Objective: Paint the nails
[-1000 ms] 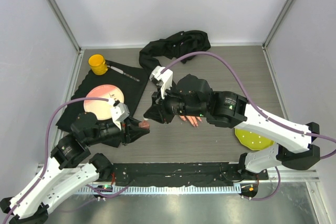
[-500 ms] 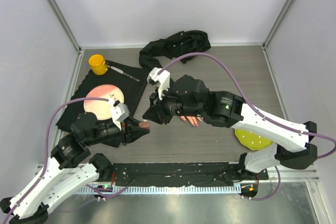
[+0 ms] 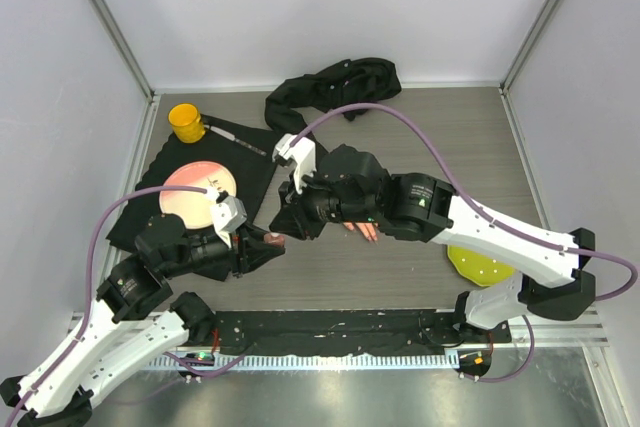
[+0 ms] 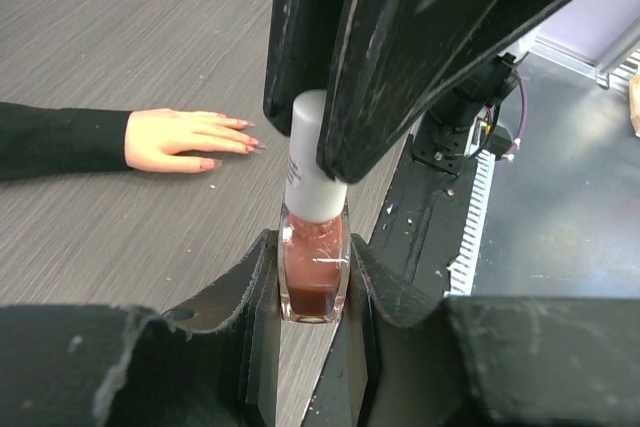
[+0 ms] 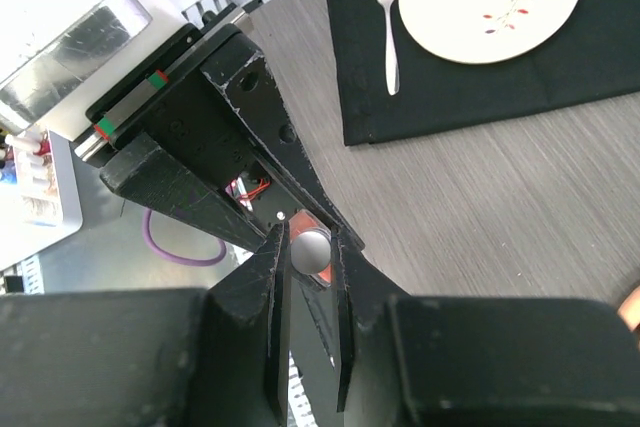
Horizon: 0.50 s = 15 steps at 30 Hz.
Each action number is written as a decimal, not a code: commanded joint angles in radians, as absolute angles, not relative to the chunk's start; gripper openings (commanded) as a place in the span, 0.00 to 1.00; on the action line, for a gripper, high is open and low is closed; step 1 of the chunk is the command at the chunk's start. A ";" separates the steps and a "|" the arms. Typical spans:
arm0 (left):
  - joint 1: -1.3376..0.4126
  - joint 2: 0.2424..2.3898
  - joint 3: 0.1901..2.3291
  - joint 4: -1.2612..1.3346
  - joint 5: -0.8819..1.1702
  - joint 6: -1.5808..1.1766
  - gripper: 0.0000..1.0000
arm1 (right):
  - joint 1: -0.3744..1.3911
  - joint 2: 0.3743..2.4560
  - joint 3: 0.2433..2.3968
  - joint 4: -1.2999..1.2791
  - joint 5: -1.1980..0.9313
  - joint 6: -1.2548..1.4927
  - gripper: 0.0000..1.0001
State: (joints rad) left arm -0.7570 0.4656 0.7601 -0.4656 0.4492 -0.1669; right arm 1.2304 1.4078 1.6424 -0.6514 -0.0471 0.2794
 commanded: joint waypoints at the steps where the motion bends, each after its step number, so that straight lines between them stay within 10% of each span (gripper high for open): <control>1: -0.758 0.463 0.764 -0.439 0.469 -0.153 0.00 | 1.224 1.440 1.692 -0.673 -0.089 0.270 0.01; 15: -0.756 0.434 0.769 -0.434 0.376 -0.161 0.00 | 1.236 1.477 1.574 -0.557 -0.005 0.414 0.01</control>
State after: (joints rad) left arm -0.7570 0.4591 0.7433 -0.5598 0.4049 -0.1665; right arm 1.2140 1.4818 1.6321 -0.6586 -0.0822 0.3122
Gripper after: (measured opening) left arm 0.293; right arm 0.204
